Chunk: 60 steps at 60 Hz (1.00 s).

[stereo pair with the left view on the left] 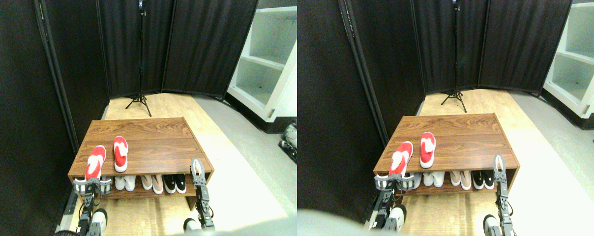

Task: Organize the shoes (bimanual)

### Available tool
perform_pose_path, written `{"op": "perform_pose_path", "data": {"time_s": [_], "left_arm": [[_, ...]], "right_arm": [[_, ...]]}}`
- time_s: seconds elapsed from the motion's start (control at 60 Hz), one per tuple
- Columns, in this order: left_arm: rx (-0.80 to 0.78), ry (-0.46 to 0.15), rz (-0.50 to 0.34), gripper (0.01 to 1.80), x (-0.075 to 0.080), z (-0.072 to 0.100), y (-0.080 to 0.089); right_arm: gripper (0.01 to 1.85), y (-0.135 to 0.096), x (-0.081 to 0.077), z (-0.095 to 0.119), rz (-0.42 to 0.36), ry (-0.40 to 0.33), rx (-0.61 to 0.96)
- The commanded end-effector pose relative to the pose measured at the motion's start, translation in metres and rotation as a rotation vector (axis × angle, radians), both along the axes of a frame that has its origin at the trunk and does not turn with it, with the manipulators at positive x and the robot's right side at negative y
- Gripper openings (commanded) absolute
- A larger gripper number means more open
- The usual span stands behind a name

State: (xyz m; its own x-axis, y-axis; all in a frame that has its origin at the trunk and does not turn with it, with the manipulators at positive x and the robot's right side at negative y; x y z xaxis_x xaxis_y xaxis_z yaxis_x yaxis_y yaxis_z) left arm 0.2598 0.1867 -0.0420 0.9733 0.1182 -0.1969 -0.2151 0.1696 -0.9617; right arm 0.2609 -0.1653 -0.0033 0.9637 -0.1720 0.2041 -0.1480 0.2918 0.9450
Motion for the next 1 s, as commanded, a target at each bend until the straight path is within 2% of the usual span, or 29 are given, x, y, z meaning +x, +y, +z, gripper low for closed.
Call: {"op": "perform_pose_path", "data": {"time_s": [0.017, 0.217, 0.5, 0.733, 0.8, 0.867, 0.95, 0.967, 1.0], "left_arm": [[-0.006, -0.019, -0.007, 1.64, 0.010, -0.003, -0.002], [-0.020, 0.005, 0.014, 1.61, 0.028, -0.021, -0.002], [0.009, 0.011, -0.014, 1.61, 0.040, -0.025, -0.001], [-0.018, 0.019, -0.014, 1.54, 0.033, -0.023, -0.002], [-0.017, 0.008, -0.007, 1.59, 0.031, -0.023, -0.002], [-0.011, -0.004, -0.005, 1.61, 0.024, -0.017, -0.002], [-0.005, -0.023, -0.012, 1.54, 0.014, -0.011, -0.002], [0.005, -0.029, -0.024, 1.48, 0.010, -0.007, -0.001], [0.008, -0.037, -0.021, 1.48, 0.003, -0.001, 0.000]], "right_arm": [[0.01, 0.001, 0.001, 0.007, 0.012, -0.040, -0.002], [0.01, 0.001, 0.001, 0.008, 0.012, -0.048, -0.013], [0.02, -0.001, 0.002, 0.007, 0.014, -0.054, -0.016], [0.01, 0.000, 0.003, 0.007, 0.012, -0.047, -0.014], [0.01, 0.000, 0.004, 0.006, 0.013, -0.052, -0.008], [0.01, -0.001, 0.005, 0.005, 0.012, -0.055, -0.006], [0.01, 0.000, 0.005, 0.005, 0.004, -0.043, 0.014], [0.01, -0.001, 0.005, 0.004, 0.006, -0.046, 0.006], [0.01, -0.001, 0.006, 0.003, 0.009, -0.045, 0.004]]}}
